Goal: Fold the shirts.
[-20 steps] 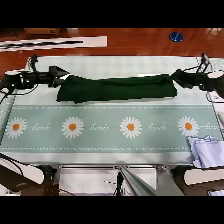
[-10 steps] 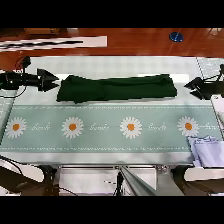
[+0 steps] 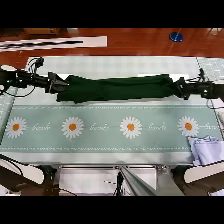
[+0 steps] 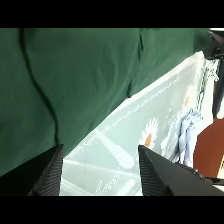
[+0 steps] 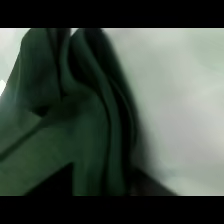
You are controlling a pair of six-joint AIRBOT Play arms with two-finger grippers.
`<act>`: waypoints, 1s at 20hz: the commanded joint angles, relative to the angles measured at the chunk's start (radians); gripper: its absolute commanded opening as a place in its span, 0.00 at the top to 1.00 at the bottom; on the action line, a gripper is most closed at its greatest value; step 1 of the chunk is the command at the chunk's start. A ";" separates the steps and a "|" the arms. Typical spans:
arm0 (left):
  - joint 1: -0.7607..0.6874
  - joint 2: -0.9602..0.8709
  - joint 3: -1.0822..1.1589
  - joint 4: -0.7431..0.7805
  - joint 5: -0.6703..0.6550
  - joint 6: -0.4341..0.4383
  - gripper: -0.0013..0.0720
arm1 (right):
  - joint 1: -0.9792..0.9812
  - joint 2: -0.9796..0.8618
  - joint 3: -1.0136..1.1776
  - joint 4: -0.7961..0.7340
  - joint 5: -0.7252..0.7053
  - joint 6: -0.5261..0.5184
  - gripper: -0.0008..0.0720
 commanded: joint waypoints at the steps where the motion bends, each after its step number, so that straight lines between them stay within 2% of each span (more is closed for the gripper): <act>1: -0.011 0.001 0.001 0.005 -0.002 -0.024 0.27 | 0.049 -0.012 0.032 0.065 0.006 -0.037 0.95; 2: -0.011 0.003 0.001 0.002 -0.005 -0.039 0.46 | 0.042 -0.006 0.065 0.064 0.051 -0.050 0.95; 4: -0.012 0.010 0.001 -0.073 -0.035 -0.042 0.93 | 0.026 0.032 0.127 0.042 0.148 -0.055 0.95; 8: -0.071 0.049 0.001 -0.297 -0.034 -0.042 0.95 | 0.011 0.176 0.179 -0.113 0.274 -0.002 0.95; 11: -0.174 0.097 0.001 -0.311 -0.008 -0.044 0.95 | 0.011 0.280 0.179 -0.273 0.373 0.028 0.95; 14: -0.300 0.103 0.001 -0.311 -0.007 -0.087 0.95 | 0.011 0.364 0.179 -0.454 0.470 0.040 0.95; 16: -0.395 0.100 0.001 -0.311 0.013 -0.101 0.95 | 0.011 0.421 0.179 -0.572 0.482 0.084 0.95; 20: -0.583 0.090 0.000 -0.310 0.141 -0.154 0.95 | 0.011 0.532 0.179 -0.684 0.518 0.108 0.95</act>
